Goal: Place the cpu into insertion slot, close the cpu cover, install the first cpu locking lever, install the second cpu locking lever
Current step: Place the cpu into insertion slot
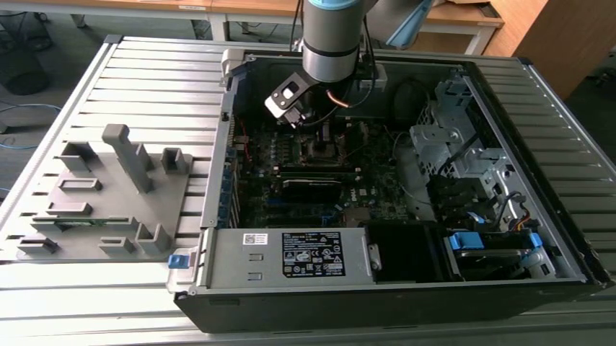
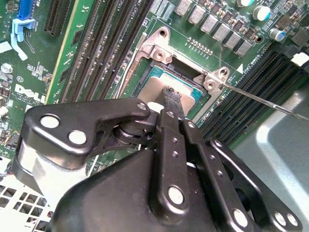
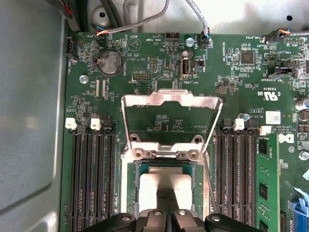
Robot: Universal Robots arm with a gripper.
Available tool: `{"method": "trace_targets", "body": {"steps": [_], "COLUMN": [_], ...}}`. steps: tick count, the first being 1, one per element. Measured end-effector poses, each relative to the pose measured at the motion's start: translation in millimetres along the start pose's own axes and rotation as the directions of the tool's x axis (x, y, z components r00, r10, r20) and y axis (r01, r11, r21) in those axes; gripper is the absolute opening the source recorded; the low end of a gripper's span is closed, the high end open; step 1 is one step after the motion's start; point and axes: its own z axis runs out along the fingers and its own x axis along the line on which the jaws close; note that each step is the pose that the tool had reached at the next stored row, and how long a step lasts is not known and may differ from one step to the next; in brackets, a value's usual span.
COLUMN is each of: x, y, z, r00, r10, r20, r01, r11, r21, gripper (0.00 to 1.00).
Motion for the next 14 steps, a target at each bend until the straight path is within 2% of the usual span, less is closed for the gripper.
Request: {"method": "trace_targets", "body": {"steps": [9, 10, 14], "x": [0.1, 0.4, 0.3], "y": [0.1, 0.3, 0.5], "z": [-0.2, -1.2, -10.5], "r00": [1.0, 1.0, 1.0], "r10": [0.0, 0.0, 0.0], "r20": [-0.001, -0.0026, -0.0004], "r01": [0.0, 0.0, 0.0], "r11": [1.0, 1.0, 1.0], "r21": [-0.0008, -0.0017, -0.0003], "gripper": [0.11, 0.11, 0.11]}}
